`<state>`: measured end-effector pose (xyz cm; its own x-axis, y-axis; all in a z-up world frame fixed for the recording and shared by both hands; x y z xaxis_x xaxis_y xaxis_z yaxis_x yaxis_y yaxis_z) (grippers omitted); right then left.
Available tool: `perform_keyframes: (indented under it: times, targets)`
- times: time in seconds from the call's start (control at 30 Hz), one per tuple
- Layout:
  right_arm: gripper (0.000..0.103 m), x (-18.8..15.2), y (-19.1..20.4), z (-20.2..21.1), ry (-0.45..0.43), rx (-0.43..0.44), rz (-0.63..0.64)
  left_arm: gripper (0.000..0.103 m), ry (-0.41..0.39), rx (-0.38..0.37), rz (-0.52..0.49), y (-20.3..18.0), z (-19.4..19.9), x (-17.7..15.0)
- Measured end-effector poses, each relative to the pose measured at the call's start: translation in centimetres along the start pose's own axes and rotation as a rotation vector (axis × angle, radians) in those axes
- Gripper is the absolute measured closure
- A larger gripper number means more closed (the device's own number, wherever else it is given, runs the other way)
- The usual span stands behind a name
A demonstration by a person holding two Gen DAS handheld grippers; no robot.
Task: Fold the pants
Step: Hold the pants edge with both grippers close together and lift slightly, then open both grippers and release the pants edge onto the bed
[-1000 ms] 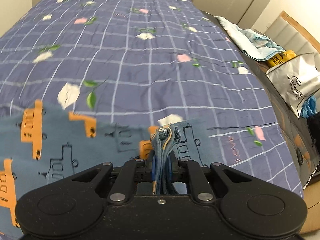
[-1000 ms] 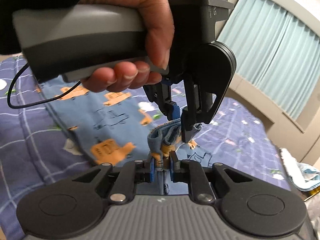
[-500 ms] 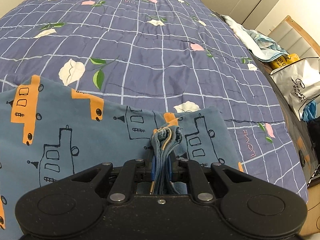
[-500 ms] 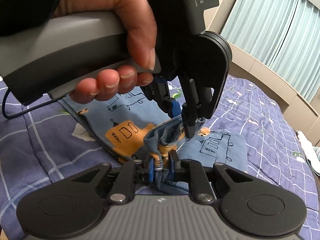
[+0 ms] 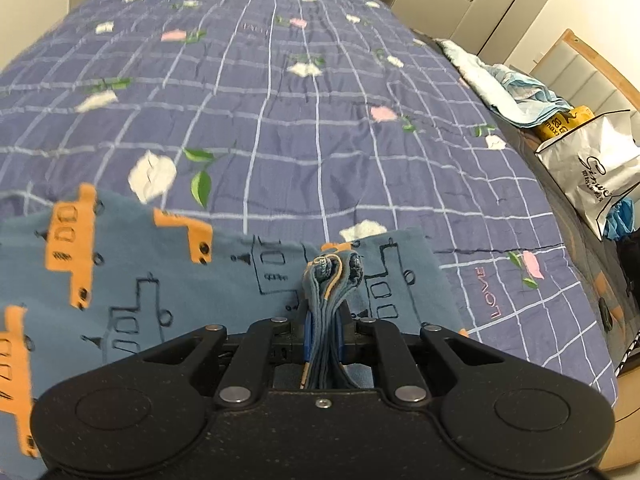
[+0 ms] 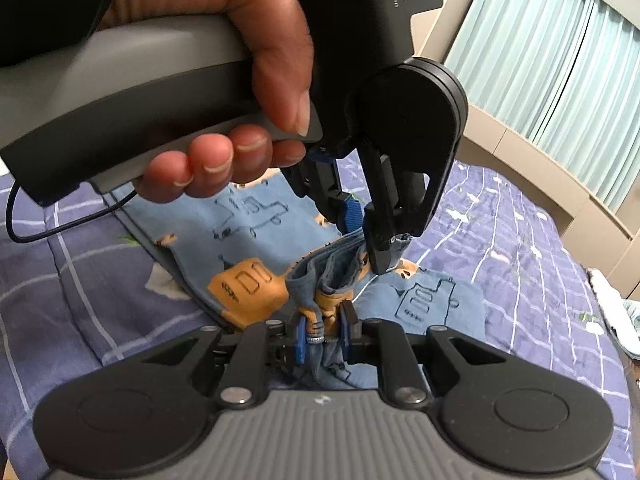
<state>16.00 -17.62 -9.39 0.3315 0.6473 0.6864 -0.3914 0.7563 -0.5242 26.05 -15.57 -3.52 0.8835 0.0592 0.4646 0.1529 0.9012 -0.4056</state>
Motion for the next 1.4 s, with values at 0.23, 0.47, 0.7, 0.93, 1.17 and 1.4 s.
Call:
perform_keyframes:
  times: [0.23, 0.47, 0.7, 0.93, 1.17, 1.4]
  targets:
    - [0.085, 2.6, 0.4, 0.5, -0.065, 0.047, 0.029, 0.092, -0.049, 0.043, -0.021, 1.5, 3.6, 0.9]
    - [0.085, 5.1, 2.6, -0.8, -0.093, 0.153, 0.081, 0.092, -0.039, 0.107, 0.003, 6.1, 5.3, 1.5]
    - [0.085, 6.2, 5.3, -3.0, -0.044, 0.225, 0.140, 0.092, -0.018, 0.100, 0.094, 10.6, 4.1, 0.8]
    - [0.085, 6.5, 6.0, -4.3, -0.022, 0.242, 0.141, 0.091, -0.008, 0.063, 0.136, 12.5, 3.0, 0.6]
    - [0.079, 6.6, 6.4, -4.9, -0.030, 0.236, 0.130, 0.079, -0.010, 0.059, 0.154, 13.0, 3.0, 0.6]
    - [0.017, 5.3, 4.9, -2.9, -0.058, 0.200, 0.070, 0.026, -0.059, 0.101, 0.155, 12.7, 4.1, 0.9]
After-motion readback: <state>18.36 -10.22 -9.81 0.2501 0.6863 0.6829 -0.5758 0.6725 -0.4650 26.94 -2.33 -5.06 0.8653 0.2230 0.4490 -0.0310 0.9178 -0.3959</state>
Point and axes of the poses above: each gripper's, at about its wrist camera, not at the fingertips, and z roughly against the way its jaws point, y to its left, x to its top, the point moved 2 cm from there along -z, roughly the way its jaws point, and after that the axes turned 12 degrees about z, right-handed, at the moved point
